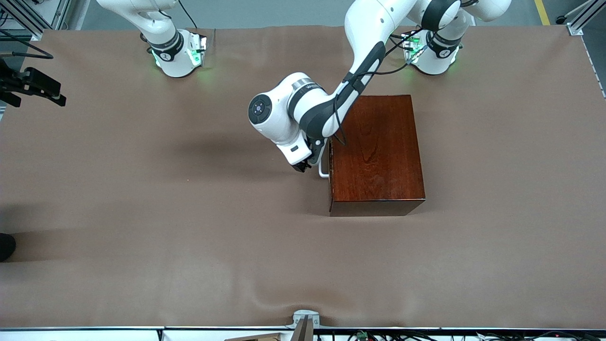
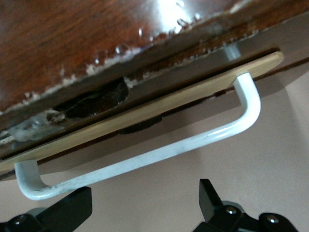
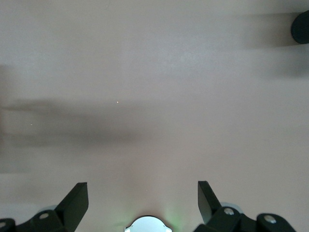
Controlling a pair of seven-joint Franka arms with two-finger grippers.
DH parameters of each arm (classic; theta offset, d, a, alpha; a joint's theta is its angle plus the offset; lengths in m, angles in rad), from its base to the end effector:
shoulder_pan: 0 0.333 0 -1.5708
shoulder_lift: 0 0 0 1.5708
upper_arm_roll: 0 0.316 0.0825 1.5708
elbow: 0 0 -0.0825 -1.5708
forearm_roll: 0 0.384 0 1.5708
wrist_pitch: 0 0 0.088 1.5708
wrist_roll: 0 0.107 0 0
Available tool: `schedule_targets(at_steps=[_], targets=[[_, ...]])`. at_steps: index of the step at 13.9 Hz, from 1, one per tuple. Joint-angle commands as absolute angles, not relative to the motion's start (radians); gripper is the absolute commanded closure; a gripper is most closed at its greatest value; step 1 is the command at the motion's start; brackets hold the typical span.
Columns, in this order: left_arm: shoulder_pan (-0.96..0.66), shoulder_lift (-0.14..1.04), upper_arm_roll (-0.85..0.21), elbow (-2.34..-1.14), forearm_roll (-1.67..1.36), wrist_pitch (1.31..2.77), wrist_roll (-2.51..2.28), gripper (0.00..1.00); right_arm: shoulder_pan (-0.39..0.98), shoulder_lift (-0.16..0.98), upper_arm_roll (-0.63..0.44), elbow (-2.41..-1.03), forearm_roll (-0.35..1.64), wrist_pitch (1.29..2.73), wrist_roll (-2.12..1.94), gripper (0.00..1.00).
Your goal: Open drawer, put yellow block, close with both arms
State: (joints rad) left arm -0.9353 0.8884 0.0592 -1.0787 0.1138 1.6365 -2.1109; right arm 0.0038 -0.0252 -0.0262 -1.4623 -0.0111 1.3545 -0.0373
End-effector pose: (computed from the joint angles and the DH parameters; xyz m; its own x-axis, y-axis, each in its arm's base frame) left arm 0.4676 -0.5636 0.2682 0.3797 0.8766 0.2956 0.9218 -0.3316 -0.2008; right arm 0.5228 -0.0133 0.6700 0.9965 0.0127 -0.0828 0.0133 -0.9999 0.0072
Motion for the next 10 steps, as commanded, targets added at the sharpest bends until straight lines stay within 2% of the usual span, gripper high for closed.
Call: schedule_targets(at_steps=[1,6,8,10], targets=[[-0.919,0.859,0.06,-1.12,0.135,1.611,-2.102,0.0,-0.012,-0.037,-0.014,-1.473,-0.021,1.362,-0.037,0.0],[-0.92,0.838,0.04,-1.103,0.123,1.638,-2.102,0.0,-0.008,-0.04,-0.012,-1.471,-0.008,1.362,-0.037,0.0],[-0.922,0.783,0.015,-1.097,0.123,1.725,-2.085,0.0,-0.011,-0.038,-0.012,-1.471,-0.006,1.362,-0.037,0.0],[-0.916,0.706,0.006,-1.1,0.121,1.74,-2.037,0.0,-0.012,-0.04,-0.012,-1.471,-0.006,1.356,-0.038,0.0]])
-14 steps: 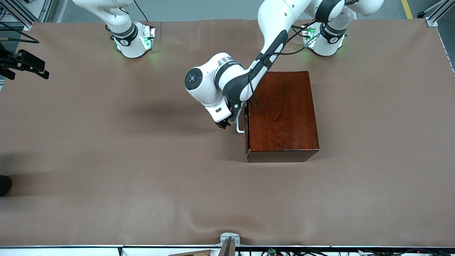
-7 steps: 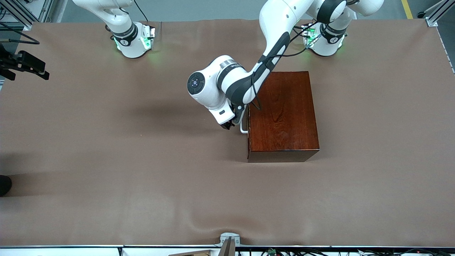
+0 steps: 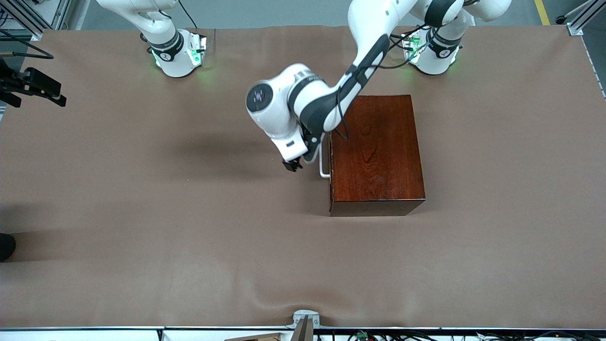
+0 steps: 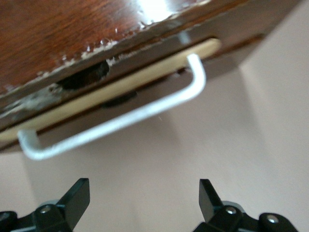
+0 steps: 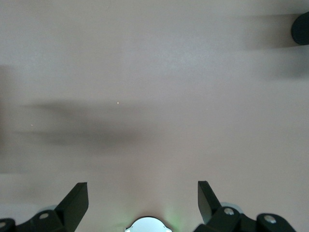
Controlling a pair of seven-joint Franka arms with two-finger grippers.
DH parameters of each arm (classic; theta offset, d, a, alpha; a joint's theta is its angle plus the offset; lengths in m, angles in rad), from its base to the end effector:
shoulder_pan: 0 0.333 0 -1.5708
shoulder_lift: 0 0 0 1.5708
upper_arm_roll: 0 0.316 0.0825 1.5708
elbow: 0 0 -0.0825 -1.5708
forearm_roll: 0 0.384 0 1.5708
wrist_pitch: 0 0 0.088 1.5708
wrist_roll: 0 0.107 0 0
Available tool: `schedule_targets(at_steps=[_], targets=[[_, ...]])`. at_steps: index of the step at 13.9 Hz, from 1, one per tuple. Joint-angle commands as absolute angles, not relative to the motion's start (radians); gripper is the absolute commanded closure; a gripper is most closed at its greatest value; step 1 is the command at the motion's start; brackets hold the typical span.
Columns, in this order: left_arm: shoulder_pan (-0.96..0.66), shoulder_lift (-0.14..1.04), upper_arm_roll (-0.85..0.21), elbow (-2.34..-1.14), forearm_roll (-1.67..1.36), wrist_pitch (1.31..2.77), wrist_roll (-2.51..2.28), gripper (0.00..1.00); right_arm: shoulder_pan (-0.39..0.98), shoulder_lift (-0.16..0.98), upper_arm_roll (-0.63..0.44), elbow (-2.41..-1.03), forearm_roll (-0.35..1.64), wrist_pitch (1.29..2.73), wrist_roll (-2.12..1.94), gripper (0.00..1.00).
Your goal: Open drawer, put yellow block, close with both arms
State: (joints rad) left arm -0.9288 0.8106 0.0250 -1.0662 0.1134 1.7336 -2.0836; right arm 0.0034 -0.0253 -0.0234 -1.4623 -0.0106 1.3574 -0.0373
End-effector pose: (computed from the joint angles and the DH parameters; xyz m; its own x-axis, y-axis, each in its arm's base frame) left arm 0.4668 -0.5857 0.3363 0.4099 0.8942 0.1803 0.9120 -0.4052 -0.0636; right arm 0.5231 -0.0120 0.6703 0.9967 0.0152 -0.0798 0.0158 -0.9999 0.0069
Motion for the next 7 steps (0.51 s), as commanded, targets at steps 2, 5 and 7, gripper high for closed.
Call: schedule_targets(at_steps=[2,5,7], targets=[[-0.887,0.599,0.014,-1.109,0.098,1.732,-1.95,0.0,-0.012,-0.038,-0.014,-1.471,-0.006,1.359,-0.038,0.0],[-0.804,0.48,0.012,-1.112,0.097,1.637,-1.806,0.0,-0.014,-0.038,-0.014,-1.473,-0.006,1.358,-0.038,0.0],[-0.735,0.424,0.011,-1.112,0.071,1.568,-1.668,0.0,-0.018,-0.038,-0.014,-1.473,-0.006,1.359,-0.038,0.0]])
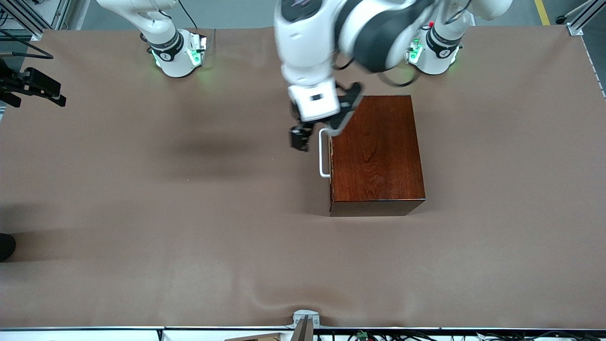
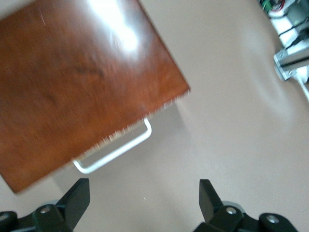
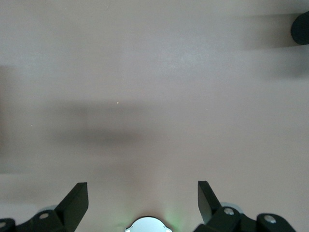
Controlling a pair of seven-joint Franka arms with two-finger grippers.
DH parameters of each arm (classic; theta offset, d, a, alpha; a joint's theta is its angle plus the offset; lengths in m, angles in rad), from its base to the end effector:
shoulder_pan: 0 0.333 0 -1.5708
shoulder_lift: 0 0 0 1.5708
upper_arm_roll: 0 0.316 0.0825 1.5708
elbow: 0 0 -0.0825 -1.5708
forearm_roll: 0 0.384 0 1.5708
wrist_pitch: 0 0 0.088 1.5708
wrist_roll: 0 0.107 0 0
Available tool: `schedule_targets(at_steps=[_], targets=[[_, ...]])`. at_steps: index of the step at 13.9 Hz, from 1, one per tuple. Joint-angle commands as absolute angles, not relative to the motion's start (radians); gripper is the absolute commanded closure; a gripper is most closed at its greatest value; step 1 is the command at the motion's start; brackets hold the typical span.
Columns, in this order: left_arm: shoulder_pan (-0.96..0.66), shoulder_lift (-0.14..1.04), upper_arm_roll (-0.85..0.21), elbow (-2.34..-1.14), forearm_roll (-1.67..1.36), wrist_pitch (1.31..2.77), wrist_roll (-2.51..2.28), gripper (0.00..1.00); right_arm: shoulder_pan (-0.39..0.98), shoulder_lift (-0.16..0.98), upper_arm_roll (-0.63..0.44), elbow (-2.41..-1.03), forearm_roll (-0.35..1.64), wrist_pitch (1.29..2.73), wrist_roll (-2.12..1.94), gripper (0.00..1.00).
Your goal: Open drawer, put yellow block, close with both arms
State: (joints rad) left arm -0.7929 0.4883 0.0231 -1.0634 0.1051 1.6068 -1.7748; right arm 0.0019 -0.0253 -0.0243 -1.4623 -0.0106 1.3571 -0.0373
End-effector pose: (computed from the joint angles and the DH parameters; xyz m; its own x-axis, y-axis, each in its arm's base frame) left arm 0.5052 -0.4806 0.5619 0.5332 0.8398 0.1021 0.8374 -0.5411 0.0772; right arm 0.5231 -0.0132 0.6703 0.9967 0.0128 -0.0801 0.0134 -0.9999 0.0069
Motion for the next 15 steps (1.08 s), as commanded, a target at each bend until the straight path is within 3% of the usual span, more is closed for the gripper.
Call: schedule_targets(at_steps=[1,8,11,15], targets=[[-0.698,0.398,0.012,-1.112,0.051,1.536,-1.585,0.0,-0.018,-0.038,-0.014,-1.473,-0.006,1.359,-0.038,0.0],[-0.418,0.24,0.012,-1.184,0.021,1.319,-0.926,0.0,-0.017,-0.037,-0.014,-1.473,-0.006,1.358,-0.037,0.0],[-0.284,0.132,0.012,-1.319,0.021,1.318,-0.663,0.0,-0.018,-0.038,-0.014,-1.473,0.003,1.356,-0.038,0.0],[-0.155,0.078,0.012,-1.397,0.021,1.318,-0.424,0.0,-0.017,-0.038,-0.014,-1.473,0.003,1.355,-0.038,0.0]])
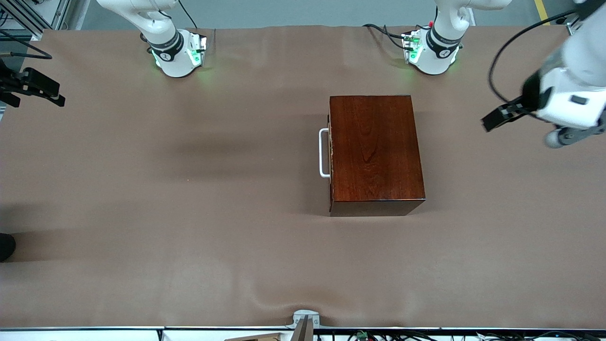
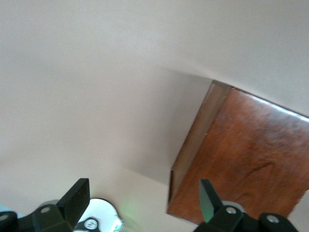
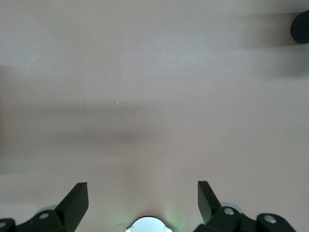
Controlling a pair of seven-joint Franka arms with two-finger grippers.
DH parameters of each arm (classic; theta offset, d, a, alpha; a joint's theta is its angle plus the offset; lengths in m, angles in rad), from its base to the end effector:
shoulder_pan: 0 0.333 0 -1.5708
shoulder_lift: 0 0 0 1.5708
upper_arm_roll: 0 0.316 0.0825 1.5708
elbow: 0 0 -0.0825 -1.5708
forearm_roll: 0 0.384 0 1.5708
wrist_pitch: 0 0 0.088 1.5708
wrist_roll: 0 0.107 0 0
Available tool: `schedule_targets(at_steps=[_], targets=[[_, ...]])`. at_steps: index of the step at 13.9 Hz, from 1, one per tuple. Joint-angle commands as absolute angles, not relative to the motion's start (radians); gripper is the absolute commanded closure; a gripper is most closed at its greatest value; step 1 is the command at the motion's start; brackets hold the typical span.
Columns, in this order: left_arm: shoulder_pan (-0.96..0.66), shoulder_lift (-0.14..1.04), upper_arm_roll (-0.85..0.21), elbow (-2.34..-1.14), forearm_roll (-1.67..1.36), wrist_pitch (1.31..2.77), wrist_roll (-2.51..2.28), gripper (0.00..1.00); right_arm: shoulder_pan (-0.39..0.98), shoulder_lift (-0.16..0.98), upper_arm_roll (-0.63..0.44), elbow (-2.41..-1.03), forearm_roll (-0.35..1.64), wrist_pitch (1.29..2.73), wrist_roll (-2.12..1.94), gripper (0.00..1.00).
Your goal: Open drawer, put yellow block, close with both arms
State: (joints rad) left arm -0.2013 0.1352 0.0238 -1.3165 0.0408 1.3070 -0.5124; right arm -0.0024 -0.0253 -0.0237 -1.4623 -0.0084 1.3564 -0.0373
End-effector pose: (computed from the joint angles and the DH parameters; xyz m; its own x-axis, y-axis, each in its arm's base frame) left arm 0.5592 -0.0962 0.6441 0.9348 0.3396 -0.1040 0.3287 -0.9382 -0.1087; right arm 0.5229 -0.0149 0.6702 0.9967 0.0096 -0.0807 0.0100 -0.9999 0.0047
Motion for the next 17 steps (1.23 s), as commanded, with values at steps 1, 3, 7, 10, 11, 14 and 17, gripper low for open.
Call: schedule_targets(at_steps=[1,3,7,10,11,14,17], targets=[[-0.137,0.066,0.012,-1.414,0.021,1.318,-0.372,0.0,-0.017,-0.038,-0.014,-1.473,0.003,1.355,-0.037,0.0],[-0.106,0.049,0.012,-1.437,0.021,1.321,-0.295,0.0,-0.017,-0.038,-0.014,-1.473,0.003,1.355,-0.037,0.0],[-0.086,-0.076,0.011,-1.621,0.021,1.429,-0.206,0.0,-0.018,-0.038,-0.014,-1.473,0.003,1.355,-0.038,0.0],[-0.086,-0.149,0.005,-1.692,0.021,1.453,-0.155,0.0,-0.018,-0.038,-0.014,-1.474,0.003,1.353,-0.037,0.0],[-0.084,-0.161,0.0,-1.706,0.021,1.457,-0.137,0.0,-0.018,-0.038,-0.014,-1.474,0.003,1.353,-0.037,0.0],[-0.074,-0.176,-0.021,-1.713,0.021,1.471,-0.104,0.0,-0.018,-0.038,-0.014,-1.473,0.003,1.354,-0.037,0.0],[-0.075,-0.18,-0.031,-1.694,0.021,1.463,-0.104,0.0,-0.017,-0.037,-0.014,-1.473,0.003,1.355,-0.037,0.0]])
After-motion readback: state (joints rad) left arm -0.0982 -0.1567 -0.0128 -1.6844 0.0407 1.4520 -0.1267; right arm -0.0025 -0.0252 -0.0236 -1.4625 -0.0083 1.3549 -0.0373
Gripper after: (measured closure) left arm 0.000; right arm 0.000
